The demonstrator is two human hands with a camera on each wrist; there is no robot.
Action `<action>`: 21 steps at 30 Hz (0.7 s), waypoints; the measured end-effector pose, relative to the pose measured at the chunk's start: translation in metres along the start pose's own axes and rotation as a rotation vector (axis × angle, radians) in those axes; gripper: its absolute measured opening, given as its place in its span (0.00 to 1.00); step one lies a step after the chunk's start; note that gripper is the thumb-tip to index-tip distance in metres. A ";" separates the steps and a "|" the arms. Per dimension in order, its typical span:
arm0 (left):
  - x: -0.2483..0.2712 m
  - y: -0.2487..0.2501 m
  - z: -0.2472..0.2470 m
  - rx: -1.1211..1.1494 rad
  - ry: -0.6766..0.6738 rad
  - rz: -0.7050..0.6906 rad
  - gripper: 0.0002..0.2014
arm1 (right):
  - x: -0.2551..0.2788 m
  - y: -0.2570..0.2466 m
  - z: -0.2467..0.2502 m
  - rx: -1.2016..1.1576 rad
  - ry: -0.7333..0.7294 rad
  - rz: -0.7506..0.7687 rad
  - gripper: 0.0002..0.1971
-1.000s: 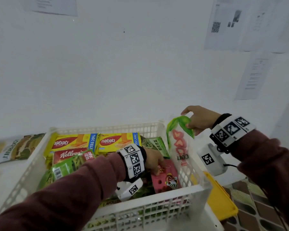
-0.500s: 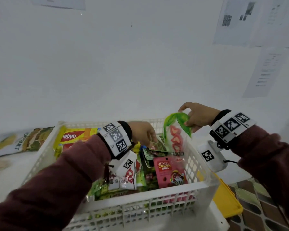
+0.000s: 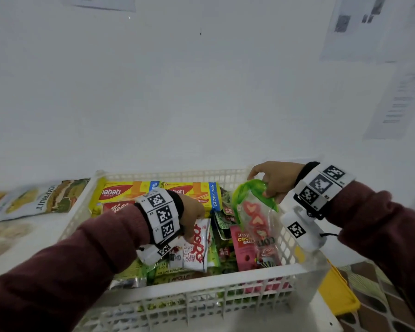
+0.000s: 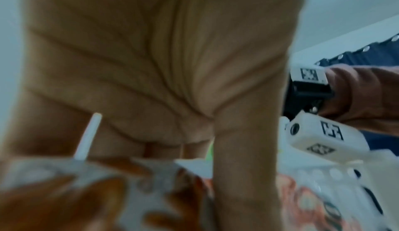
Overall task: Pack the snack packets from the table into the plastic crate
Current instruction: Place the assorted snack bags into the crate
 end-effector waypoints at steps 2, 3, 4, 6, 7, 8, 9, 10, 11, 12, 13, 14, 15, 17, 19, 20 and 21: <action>0.003 -0.001 0.014 0.054 0.055 -0.045 0.27 | 0.001 0.000 0.001 0.053 0.015 -0.024 0.25; 0.002 0.000 0.020 0.090 0.072 -0.083 0.26 | 0.001 0.000 0.002 0.079 0.025 -0.034 0.25; 0.001 0.006 0.023 0.129 0.068 -0.138 0.25 | 0.001 0.000 0.004 0.102 0.035 -0.044 0.25; -0.003 0.023 0.020 0.182 -0.008 -0.236 0.26 | 0.001 0.002 0.005 0.126 0.039 -0.060 0.25; -0.007 0.032 0.017 0.180 -0.059 -0.252 0.27 | 0.000 0.003 0.005 0.130 0.037 -0.067 0.25; -0.011 0.041 0.012 0.153 -0.099 -0.246 0.27 | 0.001 0.004 0.006 0.134 0.035 -0.073 0.25; -0.016 0.046 0.008 0.105 -0.120 -0.212 0.26 | 0.001 0.004 0.006 0.138 0.036 -0.078 0.25; -0.020 0.053 0.004 0.047 -0.141 -0.185 0.24 | 0.001 0.004 0.006 0.142 0.037 -0.081 0.25; -0.025 0.059 -0.001 -0.006 -0.154 -0.163 0.19 | 0.002 0.004 0.006 0.145 0.037 -0.083 0.25; -0.029 0.064 -0.004 -0.049 -0.156 -0.143 0.13 | 0.003 0.004 0.006 0.151 0.037 -0.084 0.25; -0.033 0.065 -0.006 -0.060 -0.154 -0.128 0.12 | 0.003 0.004 0.006 0.159 0.039 -0.087 0.25; -0.036 0.067 -0.010 -0.068 -0.170 -0.120 0.14 | 0.003 0.004 0.006 0.170 0.042 -0.091 0.25; -0.039 0.067 -0.016 -0.063 -0.202 -0.117 0.14 | 0.003 0.005 0.006 0.179 0.045 -0.095 0.25; -0.044 0.069 -0.019 -0.051 -0.196 -0.124 0.17 | 0.002 0.006 0.006 0.185 0.045 -0.103 0.25; -0.044 0.071 -0.017 -0.069 -0.163 -0.141 0.20 | 0.002 0.008 0.006 0.181 0.044 -0.109 0.25; -0.046 0.073 -0.016 -0.082 -0.145 -0.151 0.21 | 0.003 0.008 0.007 0.185 0.044 -0.111 0.26; -0.048 0.073 -0.016 -0.088 -0.133 -0.158 0.21 | 0.004 0.008 0.007 0.190 0.044 -0.111 0.26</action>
Point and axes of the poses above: each hand's wrist, its own x-axis away from the middle knuckle, its own z-axis out of the back of the hand, y = z × x, the point moved 10 cm from there along -x, towards the middle knuckle, and after that the axes turned 9 degrees about -y, right-handed, at the moved point
